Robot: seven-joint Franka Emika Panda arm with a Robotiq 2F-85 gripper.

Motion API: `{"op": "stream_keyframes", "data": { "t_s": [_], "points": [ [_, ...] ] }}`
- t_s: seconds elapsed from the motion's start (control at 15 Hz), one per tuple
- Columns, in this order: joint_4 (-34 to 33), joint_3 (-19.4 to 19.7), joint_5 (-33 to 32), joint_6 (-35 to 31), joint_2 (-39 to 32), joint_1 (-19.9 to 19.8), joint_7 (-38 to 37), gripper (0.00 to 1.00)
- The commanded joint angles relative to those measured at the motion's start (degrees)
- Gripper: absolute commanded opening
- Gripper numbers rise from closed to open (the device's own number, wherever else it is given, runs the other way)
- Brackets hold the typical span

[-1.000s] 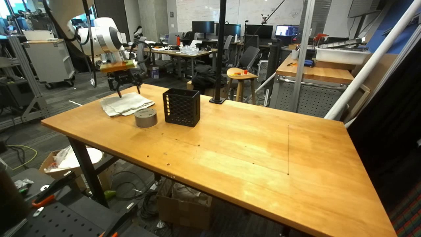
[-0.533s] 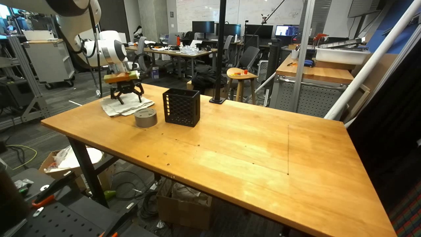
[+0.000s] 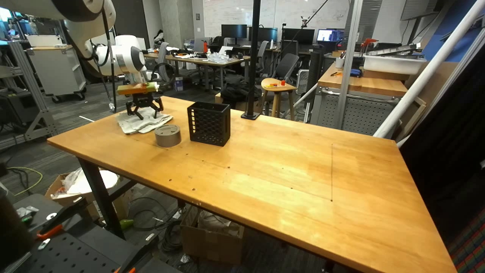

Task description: Put the hand towel into the box

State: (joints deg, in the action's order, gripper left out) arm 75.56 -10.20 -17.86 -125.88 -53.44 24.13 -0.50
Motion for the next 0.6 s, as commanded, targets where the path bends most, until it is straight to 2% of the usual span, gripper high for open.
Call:
{"op": "stream_keyframes", "data": {
  "t_s": [0.0,0.13,0.27,0.53],
  "points": [
    [2.05,-0.58,3.24,2.61,3.0,0.49,0.72,0.29],
    [3.13,-2.06,3.06,4.99,4.91,-0.39,0.86,0.13],
    [3.57,-2.57,3.13,8.13,6.89,-0.72,1.07,0.02],
    [3.84,-1.7,3.71,13.19,10.64,-0.39,1.87,0.05]
  ]
}}
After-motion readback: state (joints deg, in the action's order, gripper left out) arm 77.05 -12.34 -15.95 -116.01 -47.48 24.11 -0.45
